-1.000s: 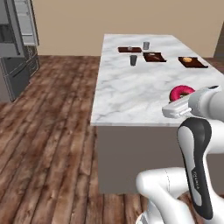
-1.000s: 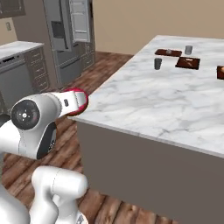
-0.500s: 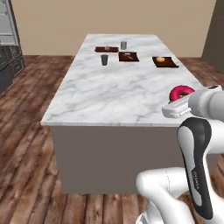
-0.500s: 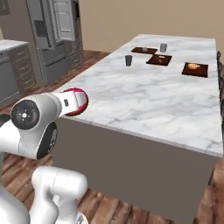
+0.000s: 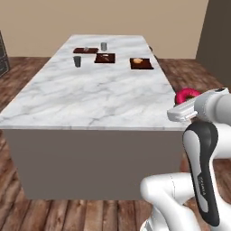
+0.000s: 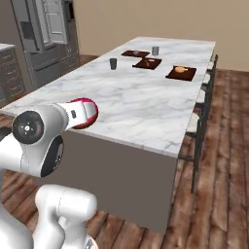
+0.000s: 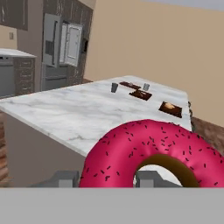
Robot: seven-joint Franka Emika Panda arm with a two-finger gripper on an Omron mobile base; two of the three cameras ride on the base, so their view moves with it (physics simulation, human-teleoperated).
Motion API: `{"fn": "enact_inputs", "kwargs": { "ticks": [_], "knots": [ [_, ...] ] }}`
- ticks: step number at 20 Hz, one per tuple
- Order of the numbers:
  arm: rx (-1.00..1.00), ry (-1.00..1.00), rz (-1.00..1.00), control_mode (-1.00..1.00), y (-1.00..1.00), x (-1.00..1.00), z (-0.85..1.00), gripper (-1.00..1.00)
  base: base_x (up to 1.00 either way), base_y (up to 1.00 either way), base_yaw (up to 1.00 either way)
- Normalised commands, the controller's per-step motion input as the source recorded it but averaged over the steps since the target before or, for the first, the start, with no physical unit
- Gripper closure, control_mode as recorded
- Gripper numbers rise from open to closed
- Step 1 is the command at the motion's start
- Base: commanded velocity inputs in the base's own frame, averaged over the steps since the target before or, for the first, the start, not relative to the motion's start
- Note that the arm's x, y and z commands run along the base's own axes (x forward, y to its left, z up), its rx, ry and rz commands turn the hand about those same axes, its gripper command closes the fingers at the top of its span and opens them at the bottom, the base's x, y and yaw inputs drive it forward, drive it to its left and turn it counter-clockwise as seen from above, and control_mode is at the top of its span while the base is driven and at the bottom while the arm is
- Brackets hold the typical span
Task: Take the donuts from the fridge and place them on the empty tray on the dining counter.
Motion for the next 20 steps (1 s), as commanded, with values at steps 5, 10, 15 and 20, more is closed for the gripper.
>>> {"fn": "enact_inputs", "kwargs": {
  "ticks": [5,10,15,20],
  "knots": [
    [0.00,0.00,0.00,1.00,0.00,0.00,0.00,1.00,-0.16,-1.00,0.00],
    [0.00,0.00,0.00,1.00,0.00,0.00,0.00,1.00,-0.12,-1.00,0.00],
    [0.00,0.00,0.00,1.00,0.00,0.00,0.00,1.00,-0.04,-1.00,0.00],
    [0.00,0.00,0.00,1.00,0.00,0.00,0.00,1.00,-0.01,-1.00,0.00]
  ]
}}
